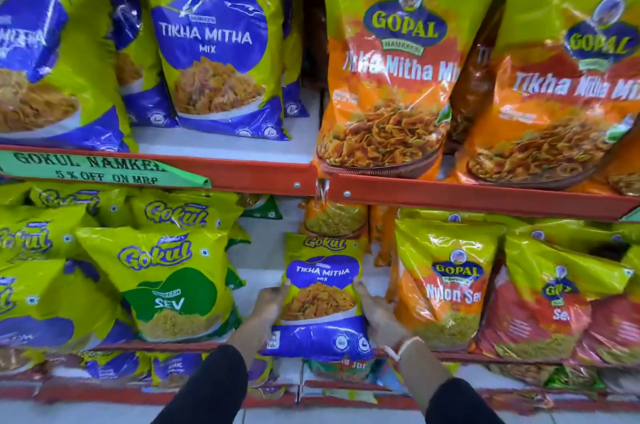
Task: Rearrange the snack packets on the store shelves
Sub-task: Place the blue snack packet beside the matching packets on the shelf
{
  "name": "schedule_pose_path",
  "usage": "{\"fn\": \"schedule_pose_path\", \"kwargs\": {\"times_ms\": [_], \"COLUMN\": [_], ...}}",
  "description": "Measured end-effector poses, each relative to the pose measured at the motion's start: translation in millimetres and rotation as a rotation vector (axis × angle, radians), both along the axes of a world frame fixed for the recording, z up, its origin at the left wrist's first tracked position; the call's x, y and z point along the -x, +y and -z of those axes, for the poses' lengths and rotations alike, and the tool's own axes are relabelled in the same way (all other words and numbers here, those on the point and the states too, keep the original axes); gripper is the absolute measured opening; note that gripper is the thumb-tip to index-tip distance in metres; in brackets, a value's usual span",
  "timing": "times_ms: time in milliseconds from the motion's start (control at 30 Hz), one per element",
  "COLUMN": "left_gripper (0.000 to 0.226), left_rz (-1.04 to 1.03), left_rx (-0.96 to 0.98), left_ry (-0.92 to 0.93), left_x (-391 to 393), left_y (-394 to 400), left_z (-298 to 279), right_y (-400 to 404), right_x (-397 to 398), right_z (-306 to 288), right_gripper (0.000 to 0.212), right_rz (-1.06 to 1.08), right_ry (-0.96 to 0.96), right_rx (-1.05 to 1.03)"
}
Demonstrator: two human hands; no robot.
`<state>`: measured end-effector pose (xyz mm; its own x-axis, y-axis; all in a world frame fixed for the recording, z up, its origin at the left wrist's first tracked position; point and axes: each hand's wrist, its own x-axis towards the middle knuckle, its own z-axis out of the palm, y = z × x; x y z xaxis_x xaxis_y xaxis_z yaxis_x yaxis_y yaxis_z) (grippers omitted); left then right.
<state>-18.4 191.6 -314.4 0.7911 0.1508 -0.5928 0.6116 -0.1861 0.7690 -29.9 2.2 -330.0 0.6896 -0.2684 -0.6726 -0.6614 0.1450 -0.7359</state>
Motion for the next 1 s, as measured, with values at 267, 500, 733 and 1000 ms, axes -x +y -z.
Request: {"fn": "schedule_pose_path", "kwargs": {"times_ms": [267,500,733,1000], "left_gripper": [0.031,0.021,0.038,0.012], "left_rz": [-0.030,-0.069,-0.144,-0.115], "left_rx": [0.106,0.194,0.352,0.399], "left_ry": [-0.102,-0.276,-0.504,-0.742], "left_x": [22,84,129,138], "left_y": [4,29,70,96], "left_z": [-8,-31,-69,-131], "right_y": [8,26,60,78], "right_x": [30,90,134,135], "right_z": [-11,-38,-90,-155], "right_gripper": [0.052,0.037,0.028,0.027], "right_rz": [0.026,-0.058,-0.119,-0.163], "right_ry": [-0.068,-0.251,-0.464,-0.720], "right_rx": [-0.109,-0.232,-0.219,-0.234]}}
